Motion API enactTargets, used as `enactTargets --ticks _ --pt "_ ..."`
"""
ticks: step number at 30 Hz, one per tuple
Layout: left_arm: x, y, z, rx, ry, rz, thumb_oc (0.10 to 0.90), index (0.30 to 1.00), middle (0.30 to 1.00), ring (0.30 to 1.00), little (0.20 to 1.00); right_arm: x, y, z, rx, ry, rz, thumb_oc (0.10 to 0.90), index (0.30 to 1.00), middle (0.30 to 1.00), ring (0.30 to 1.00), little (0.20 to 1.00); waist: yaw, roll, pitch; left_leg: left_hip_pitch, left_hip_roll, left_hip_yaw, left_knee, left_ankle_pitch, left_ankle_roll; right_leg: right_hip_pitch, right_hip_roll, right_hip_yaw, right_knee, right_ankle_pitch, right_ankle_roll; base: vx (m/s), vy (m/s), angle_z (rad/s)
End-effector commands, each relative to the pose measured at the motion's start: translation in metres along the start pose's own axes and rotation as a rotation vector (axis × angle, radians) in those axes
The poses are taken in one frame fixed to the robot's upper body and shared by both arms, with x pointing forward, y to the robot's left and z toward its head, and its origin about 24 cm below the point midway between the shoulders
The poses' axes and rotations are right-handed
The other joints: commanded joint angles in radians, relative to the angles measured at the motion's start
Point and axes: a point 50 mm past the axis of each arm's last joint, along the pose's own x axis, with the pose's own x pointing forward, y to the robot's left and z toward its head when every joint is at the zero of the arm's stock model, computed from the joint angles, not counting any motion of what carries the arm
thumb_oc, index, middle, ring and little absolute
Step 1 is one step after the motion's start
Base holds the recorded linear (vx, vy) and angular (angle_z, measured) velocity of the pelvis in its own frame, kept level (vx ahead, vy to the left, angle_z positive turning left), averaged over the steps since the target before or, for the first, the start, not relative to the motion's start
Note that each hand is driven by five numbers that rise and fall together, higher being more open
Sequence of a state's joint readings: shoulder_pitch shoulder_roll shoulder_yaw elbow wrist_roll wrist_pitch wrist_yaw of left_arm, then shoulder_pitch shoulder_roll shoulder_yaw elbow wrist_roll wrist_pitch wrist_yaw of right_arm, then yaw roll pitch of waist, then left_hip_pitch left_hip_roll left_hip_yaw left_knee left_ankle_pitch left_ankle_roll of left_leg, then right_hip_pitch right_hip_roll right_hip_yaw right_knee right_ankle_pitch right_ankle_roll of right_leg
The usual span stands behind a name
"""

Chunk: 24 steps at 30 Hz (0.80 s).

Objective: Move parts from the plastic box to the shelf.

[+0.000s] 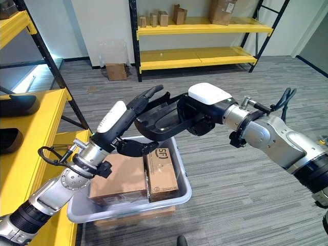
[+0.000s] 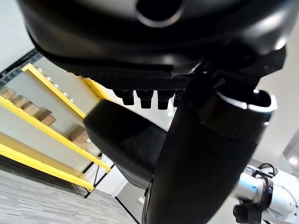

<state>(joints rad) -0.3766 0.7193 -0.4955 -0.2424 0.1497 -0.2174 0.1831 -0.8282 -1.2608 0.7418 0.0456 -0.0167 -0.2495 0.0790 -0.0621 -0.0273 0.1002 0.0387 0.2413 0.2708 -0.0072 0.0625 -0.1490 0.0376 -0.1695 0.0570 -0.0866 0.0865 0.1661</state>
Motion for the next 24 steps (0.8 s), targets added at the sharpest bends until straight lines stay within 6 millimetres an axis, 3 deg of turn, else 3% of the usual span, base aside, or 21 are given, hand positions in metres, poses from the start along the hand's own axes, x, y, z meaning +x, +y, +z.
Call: enactTargets --ticks 1,10,24 --pt "0.033 0.017 0.024 0.091 -0.197 0.045 0.9 1.0 1.0 1.0 1.0 0.012 -0.076 0.025 -0.038 -0.117 -0.283 0.4 0.3 0.3 0.3 0.3 -0.015 -0.027 -0.094 -0.13 0.091 -0.032 -0.035 0.142 -0.029 0.194 0.004 -0.055 -0.001 -0.219 -0.019 0.0 0.0 0.0" --pt "0.045 0.014 0.038 0.208 -0.297 -0.011 0.9 1.0 1.0 1.0 1.0 0.018 -0.078 0.034 -0.038 -0.158 -0.273 0.4 0.3 0.3 0.3 0.3 -0.02 -0.025 -0.093 -0.133 0.091 -0.033 -0.034 0.141 -0.029 0.189 0.001 -0.053 -0.001 -0.218 -0.016 0.0 0.0 0.0" --pt "0.046 0.022 0.045 0.424 -0.382 -0.07 0.9 1.0 1.0 1.0 1.0 0.019 -0.085 0.041 -0.06 -0.188 -0.274 0.4 0.3 0.3 0.3 0.3 -0.017 -0.021 -0.087 -0.138 0.091 -0.028 -0.031 0.141 -0.031 0.184 -0.002 -0.051 -0.001 -0.218 -0.013 0.0 0.003 -0.02"
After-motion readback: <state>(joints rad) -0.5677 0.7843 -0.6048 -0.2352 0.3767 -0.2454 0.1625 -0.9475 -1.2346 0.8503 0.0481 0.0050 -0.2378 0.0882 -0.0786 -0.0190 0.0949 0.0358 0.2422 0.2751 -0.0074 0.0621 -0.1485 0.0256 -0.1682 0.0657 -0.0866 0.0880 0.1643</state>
